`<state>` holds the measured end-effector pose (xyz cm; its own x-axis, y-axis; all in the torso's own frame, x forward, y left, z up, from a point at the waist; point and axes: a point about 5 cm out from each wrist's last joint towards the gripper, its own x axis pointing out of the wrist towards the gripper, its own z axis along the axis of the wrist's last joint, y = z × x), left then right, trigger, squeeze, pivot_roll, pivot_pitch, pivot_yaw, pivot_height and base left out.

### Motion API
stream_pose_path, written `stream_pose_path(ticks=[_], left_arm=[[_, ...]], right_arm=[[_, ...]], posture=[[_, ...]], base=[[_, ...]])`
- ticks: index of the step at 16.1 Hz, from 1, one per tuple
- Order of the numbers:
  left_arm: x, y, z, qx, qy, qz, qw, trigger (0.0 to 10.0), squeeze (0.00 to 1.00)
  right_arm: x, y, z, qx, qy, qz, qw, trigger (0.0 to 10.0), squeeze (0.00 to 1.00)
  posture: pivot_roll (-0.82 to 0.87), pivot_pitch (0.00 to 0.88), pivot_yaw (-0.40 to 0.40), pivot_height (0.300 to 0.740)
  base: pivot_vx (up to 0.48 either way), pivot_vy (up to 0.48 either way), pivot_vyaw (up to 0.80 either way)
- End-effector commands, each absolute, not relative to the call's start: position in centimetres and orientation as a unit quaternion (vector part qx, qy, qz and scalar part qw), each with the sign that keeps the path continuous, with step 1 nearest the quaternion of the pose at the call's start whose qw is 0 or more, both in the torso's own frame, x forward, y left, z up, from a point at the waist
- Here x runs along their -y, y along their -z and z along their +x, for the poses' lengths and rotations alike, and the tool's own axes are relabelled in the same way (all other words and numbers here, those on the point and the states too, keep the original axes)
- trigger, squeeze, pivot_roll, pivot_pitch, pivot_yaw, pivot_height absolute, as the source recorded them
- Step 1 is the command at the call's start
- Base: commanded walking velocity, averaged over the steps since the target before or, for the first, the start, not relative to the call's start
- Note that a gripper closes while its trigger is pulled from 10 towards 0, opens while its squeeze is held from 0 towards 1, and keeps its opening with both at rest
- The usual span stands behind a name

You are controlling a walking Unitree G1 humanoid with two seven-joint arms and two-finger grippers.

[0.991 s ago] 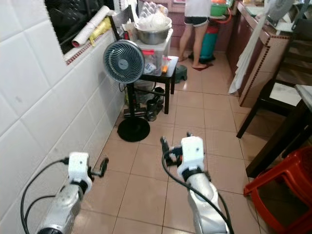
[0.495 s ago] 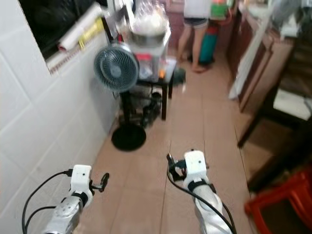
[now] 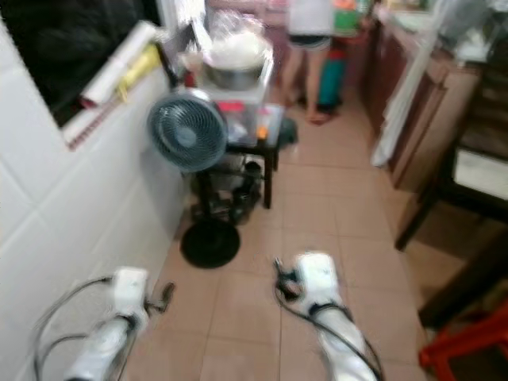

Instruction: Setting the table

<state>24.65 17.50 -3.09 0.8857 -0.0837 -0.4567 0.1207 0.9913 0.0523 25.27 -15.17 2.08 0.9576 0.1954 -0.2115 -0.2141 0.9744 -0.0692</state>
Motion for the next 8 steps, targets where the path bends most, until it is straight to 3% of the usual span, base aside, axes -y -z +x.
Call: stream_pose_path(ticks=[1, 8], left_arm=[[-19.5, 3.4, 24.1, -0.25, 0.026, 0.053, 0.966, 10.0, 0.0], [-19.1, 5.6, 22.0, -0.329, 0.039, 0.086, 0.94, 10.0, 0.0]], right_arm=[[13.8, -2.4, 25.8, -0.089, -0.118, -0.039, 0.988, 10.0, 0.0], [15.8, 1.3, 25.5, -0.185, -0.081, -0.049, 0.978, 10.0, 0.0]], posture=[[0.01, 0.0, -0.004, 0.74], [0.03, 0.0, -0.024, 0.74]], base=[[0.0, 0.0, 0.0], [0.0, 0.0, 0.0]])
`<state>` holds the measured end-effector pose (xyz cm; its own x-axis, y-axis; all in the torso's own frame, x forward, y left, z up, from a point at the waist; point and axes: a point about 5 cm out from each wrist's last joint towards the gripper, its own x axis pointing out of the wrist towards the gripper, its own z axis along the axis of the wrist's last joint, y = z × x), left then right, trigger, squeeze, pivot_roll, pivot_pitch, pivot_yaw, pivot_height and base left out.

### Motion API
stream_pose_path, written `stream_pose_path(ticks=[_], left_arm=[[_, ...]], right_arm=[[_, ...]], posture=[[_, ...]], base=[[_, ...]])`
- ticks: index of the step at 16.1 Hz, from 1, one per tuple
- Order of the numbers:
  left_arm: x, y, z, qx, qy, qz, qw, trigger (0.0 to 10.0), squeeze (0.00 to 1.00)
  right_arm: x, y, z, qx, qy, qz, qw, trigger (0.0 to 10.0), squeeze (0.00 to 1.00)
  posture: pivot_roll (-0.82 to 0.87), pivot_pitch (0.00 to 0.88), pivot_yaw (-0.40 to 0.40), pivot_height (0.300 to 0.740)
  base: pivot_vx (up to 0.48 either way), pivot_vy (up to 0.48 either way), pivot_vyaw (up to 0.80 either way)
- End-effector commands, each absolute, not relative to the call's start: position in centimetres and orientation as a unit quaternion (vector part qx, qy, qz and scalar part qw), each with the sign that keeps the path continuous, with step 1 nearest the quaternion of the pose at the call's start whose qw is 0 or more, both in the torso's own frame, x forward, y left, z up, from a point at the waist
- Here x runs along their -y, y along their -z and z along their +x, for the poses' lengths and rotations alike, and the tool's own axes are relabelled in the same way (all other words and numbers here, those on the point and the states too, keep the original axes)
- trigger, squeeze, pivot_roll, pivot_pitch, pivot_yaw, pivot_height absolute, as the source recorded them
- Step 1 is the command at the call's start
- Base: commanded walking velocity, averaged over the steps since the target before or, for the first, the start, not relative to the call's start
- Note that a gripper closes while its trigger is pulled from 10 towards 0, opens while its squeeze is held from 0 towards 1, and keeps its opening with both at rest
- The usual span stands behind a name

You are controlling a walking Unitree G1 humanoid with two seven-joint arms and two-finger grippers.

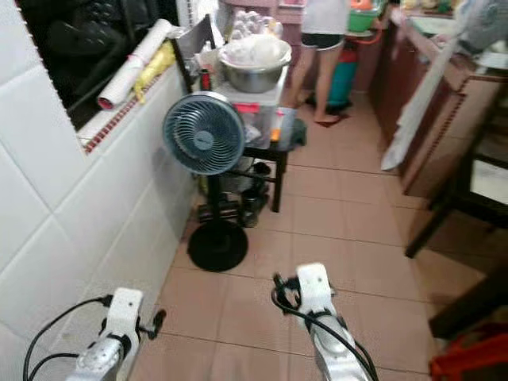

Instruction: Setting the table

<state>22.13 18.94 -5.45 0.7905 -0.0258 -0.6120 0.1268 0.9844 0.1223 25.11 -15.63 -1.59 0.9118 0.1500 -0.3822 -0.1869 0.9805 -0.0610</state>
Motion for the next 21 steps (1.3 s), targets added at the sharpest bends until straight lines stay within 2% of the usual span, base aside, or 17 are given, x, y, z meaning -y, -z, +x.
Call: stream_pose_path(ticks=[1, 3, 7, 11, 13, 19, 21], left_arm=[[-19.4, 5.8, 21.7, -0.341, 0.026, 0.081, 0.936, 10.0, 0.0], [-19.8, 6.1, 21.4, -0.356, 0.013, 0.074, 0.931, 10.0, 0.0], [-19.6, 7.0, 20.4, -0.4, 0.017, 0.101, 0.911, 10.0, 0.0], [-19.1, 7.4, 19.9, -0.422, 0.047, 0.124, 0.897, 10.0, 0.0], [-19.3, 7.4, 20.0, -0.426, 0.053, 0.138, 0.893, 10.0, 0.0], [-19.7, 7.5, 19.6, -0.435, 0.063, 0.157, 0.884, 10.0, 0.0], [-19.7, 7.5, 19.7, -0.431, 0.054, 0.155, 0.887, 10.0, 0.0]], right_arm=[[15.9, 1.9, 25.4, -0.206, -0.077, -0.046, 0.974, 10.0, 0.0], [15.9, 2.4, 25.2, -0.227, -0.078, -0.047, 0.97, 10.0, 0.0], [16.1, 5.5, 22.9, -0.338, -0.077, -0.05, 0.937, 10.0, 0.0], [16.9, 7.0, 21.0, -0.399, -0.033, -0.024, 0.916, 10.0, 0.0], [17.0, 7.3, 20.6, -0.416, -0.019, -0.012, 0.909, 10.0, 0.0], [17.5, 7.8, 19.5, -0.433, -0.011, -0.015, 0.901, 10.0, 0.0], [17.8, 7.9, 19.3, -0.436, -0.001, -0.005, 0.9, 10.0, 0.0]], posture=[[0.03, 0.0, -0.029, 0.74], [0.04, 0.0, -0.037, 0.74], [0.07, 0.0, -0.056, 0.74], [0.08, 0.0, -0.045, 0.74], [0.08, 0.0, -0.037, 0.74], [0.06, 0.0, -0.011, 0.74], [0.06, 0.0, -0.013, 0.74]], base=[[0.0, 0.0, 0.0], [0.0, 0.0, 0.0], [0.0, 0.0, 0.0], [0.0, 0.0, 0.0], [0.0, 0.0, 0.0], [0.0, 0.0, -0.66], [0.0, 0.0, 0.0]])
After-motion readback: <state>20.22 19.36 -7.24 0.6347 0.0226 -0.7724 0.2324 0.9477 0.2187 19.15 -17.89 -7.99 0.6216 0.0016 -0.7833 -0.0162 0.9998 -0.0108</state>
